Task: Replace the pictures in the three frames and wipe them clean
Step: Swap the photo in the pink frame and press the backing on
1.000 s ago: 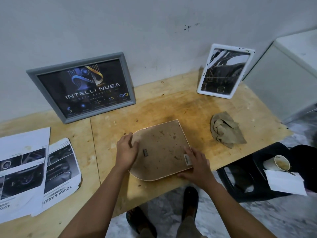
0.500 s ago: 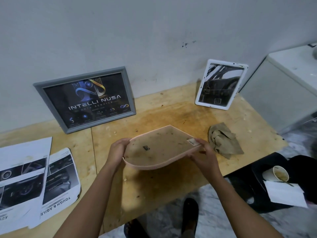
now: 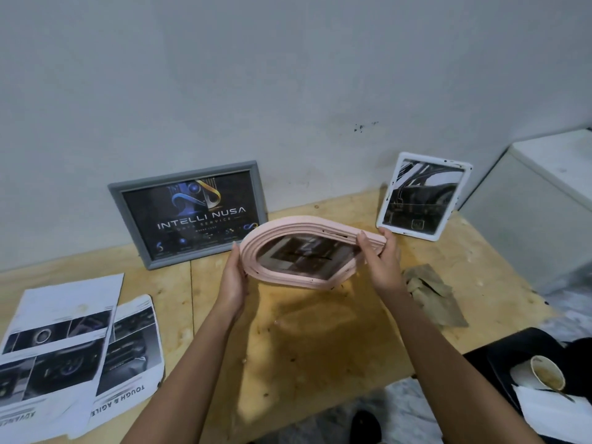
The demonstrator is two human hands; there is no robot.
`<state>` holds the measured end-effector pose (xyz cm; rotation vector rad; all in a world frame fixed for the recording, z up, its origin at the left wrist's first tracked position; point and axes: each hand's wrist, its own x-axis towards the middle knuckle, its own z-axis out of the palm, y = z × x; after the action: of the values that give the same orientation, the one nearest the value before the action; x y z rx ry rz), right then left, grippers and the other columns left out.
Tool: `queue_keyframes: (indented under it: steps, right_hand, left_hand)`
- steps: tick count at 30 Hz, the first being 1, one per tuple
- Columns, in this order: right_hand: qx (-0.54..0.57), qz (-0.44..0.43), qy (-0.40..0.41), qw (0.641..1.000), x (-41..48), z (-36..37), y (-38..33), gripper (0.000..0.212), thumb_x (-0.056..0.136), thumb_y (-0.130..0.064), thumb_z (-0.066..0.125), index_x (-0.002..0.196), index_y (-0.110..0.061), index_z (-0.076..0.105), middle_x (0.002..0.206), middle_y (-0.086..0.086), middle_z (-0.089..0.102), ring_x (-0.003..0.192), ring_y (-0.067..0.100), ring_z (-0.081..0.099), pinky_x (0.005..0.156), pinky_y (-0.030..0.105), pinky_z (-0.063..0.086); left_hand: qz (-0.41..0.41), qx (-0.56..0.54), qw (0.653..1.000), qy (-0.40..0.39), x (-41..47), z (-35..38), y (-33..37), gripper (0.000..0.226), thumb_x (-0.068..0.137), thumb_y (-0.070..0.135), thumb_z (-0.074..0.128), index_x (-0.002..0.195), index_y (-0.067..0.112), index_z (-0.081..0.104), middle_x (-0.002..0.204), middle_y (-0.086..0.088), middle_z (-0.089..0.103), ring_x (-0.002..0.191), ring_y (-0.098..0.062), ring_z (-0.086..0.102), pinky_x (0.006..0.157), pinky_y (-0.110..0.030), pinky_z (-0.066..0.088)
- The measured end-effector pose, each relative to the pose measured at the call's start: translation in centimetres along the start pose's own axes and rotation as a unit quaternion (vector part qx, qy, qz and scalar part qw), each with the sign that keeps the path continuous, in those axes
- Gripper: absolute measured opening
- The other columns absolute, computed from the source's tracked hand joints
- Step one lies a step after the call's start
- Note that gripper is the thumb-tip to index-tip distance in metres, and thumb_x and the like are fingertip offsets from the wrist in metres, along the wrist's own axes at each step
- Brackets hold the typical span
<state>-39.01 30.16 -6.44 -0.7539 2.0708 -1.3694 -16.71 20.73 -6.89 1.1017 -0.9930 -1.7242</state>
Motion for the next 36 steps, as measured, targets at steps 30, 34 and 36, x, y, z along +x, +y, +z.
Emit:
queue_keyframes:
  steps: [30,34,36]
  right_hand:
    - [-0.073,0.155,-0.067,0.983,3.0,-0.8,10.1,0.041,0.085,0.002,0.05,0.12,-0.016,0.062,0.114,0.003,0.066,0.098,0.015,0.06,0.076,0.025,0.046]
    - [-0.097,0.107,-0.108,0.984,2.5,-0.8,9.9,0.049,0.088,0.005,0.039,0.125,-0.019,0.059,0.103,-0.007,0.062,0.092,0.01,0.058,0.059,0.014,0.04]
    - [-0.096,0.082,-0.135,0.983,2.4,-1.0,9.7,0.048,0.088,0.005,0.038,0.123,-0.02,0.06,0.102,-0.006,0.063,0.092,0.01,0.059,0.06,0.014,0.041]
  left_hand:
    - [0.001,0.437,0.893,0.111,-4.3,-2.4,-13.1,0.026,0.097,0.015,0.043,0.109,0.009,0.066,0.104,-0.006,0.065,0.095,-0.02,0.055,0.079,-0.031,0.041]
    - [-0.012,0.463,0.876,0.135,-4.5,-1.9,-13.1,0.028,0.097,0.014,0.042,0.115,0.006,0.062,0.109,-0.014,0.058,0.096,-0.02,0.049,0.08,-0.025,0.033]
    - [-0.022,0.466,0.872,0.151,-4.4,-1.7,-13.1,0.029,0.098,0.015,0.042,0.118,0.005,0.06,0.112,-0.016,0.055,0.098,-0.022,0.049,0.083,-0.025,0.034]
